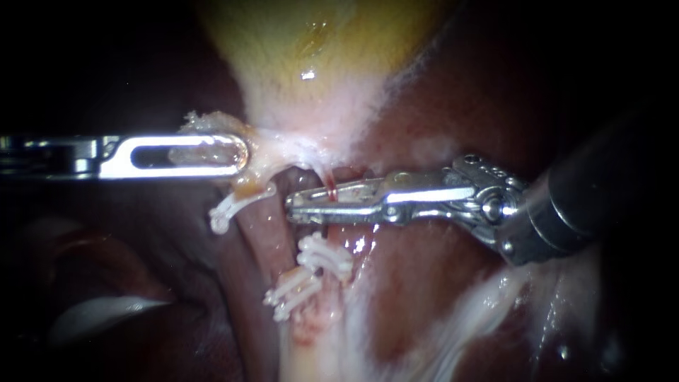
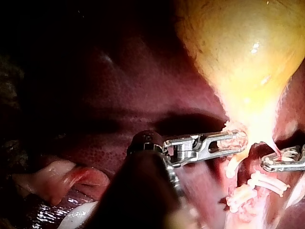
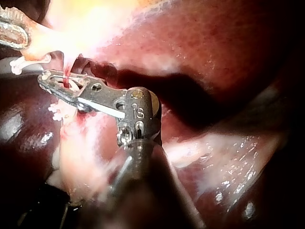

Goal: Clipping third clip right tube

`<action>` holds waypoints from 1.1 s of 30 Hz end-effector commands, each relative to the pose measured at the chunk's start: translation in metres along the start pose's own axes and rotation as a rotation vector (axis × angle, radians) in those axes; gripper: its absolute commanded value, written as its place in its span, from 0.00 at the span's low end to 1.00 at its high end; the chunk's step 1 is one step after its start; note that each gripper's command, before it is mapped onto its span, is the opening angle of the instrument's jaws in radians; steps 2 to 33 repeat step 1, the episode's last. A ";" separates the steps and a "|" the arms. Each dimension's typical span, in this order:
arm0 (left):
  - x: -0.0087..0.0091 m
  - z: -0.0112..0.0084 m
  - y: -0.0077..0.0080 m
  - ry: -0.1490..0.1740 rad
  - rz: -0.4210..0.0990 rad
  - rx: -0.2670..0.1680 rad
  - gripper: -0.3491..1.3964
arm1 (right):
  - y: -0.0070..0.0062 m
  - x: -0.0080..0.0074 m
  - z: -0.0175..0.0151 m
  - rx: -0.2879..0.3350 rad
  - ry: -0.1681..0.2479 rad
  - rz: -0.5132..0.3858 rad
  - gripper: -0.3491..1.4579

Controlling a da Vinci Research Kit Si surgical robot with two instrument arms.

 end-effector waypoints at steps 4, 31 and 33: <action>0.0000 0.0000 0.0000 0.001 0.001 0.000 0.00 | 0.0000 0.0000 0.0000 0.001 0.000 0.000 0.00; 0.0000 0.0000 0.0000 0.001 0.001 0.000 0.00 | 0.0000 0.0000 0.0000 0.001 0.000 0.000 0.00; 0.0000 0.0000 0.0000 0.001 0.001 0.000 0.00 | 0.0000 0.0000 0.0000 0.001 0.000 0.000 0.00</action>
